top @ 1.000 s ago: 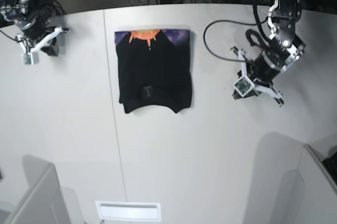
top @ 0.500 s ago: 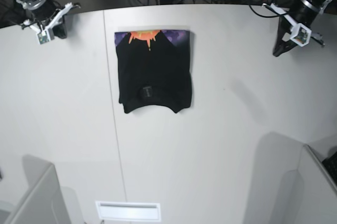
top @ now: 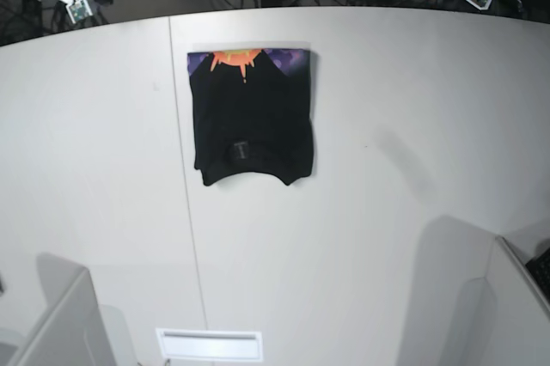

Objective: Fold the T-shirt properly

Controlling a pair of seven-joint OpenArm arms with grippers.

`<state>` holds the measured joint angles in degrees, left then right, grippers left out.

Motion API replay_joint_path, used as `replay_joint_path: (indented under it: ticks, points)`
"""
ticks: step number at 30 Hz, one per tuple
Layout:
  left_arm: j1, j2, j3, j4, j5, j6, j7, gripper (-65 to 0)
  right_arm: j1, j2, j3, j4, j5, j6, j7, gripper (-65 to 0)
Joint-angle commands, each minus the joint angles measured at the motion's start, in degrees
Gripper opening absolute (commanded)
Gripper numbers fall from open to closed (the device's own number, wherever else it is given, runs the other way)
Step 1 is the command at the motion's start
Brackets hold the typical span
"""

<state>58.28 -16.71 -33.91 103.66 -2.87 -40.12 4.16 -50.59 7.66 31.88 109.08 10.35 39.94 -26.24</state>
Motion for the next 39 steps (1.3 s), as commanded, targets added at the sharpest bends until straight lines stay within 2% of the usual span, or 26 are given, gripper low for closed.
replay_joint_path:
  ticks: [1,4,7,12,15,17,22,28,31,36,37,39]
  points:
    - [1.2,0.2,-0.3,-0.3,0.3,0.1,-0.9,-65.0,-1.2,0.7,0.8,1.0,0.7,0.1,-0.9,-65.0]
    - [2.7,1.1,-0.3,-3.0,3.2,0.1,-0.9,-65.0,-1.9,0.7,4.4,1.1,0.4,0.1,-8.2,-65.0]
    - [4.9,1.2,1.0,-5.9,4.7,0.1,-0.9,-65.0,-2.5,0.7,5.8,1.0,-4.9,0.1,-13.1,-65.0]
    - [6.6,1.1,2.4,-11.7,4.7,0.1,-0.6,-65.0,-2.4,0.3,4.7,-2.6,-14.4,0.1,-14.0,-65.0]
    - [5.6,0.9,4.0,-18.5,4.7,0.1,-0.8,-65.0,-2.3,1.2,-0.1,-6.7,-15.6,0.1,-14.2,-65.0]
    - [4.3,0.9,5.7,-23.3,4.7,0.1,-0.8,-65.0,-2.3,2.8,-3.7,-10.5,-15.6,0.1,-14.2,-65.0]
    - [-2.1,0.6,11.2,-38.8,4.7,0.1,-0.9,-65.0,0.3,5.1,-13.7,-22.7,-15.6,0.1,-14.2,-65.0]
    - [-13.1,-2.5,17.8,-58.2,4.7,0.1,-1.0,-65.0,10.6,6.7,-20.8,-44.2,-15.6,0.1,-13.6,-65.0]
    - [-19.3,-3.9,22.5,-67.2,4.7,0.2,-1.0,-65.0,16.2,7.0,-24.4,-55.6,-15.6,0.1,-9.7,-65.0]
    - [-30.8,-4.6,30.8,-82.1,4.7,0.3,-1.0,-65.0,25.9,8.5,-31.7,-76.2,-15.6,0.1,1.1,-65.0]
    - [-32.7,-4.6,32.0,-84.2,4.7,0.7,-1.0,-65.0,27.8,8.5,-33.1,-79.6,-15.6,-1.8,3.6,-65.0]
    - [-36.5,-4.3,34.9,-87.5,4.7,3.2,-1.4,-65.0,31.2,8.3,-36.0,-86.9,-15.6,-9.6,10.3,-65.0]
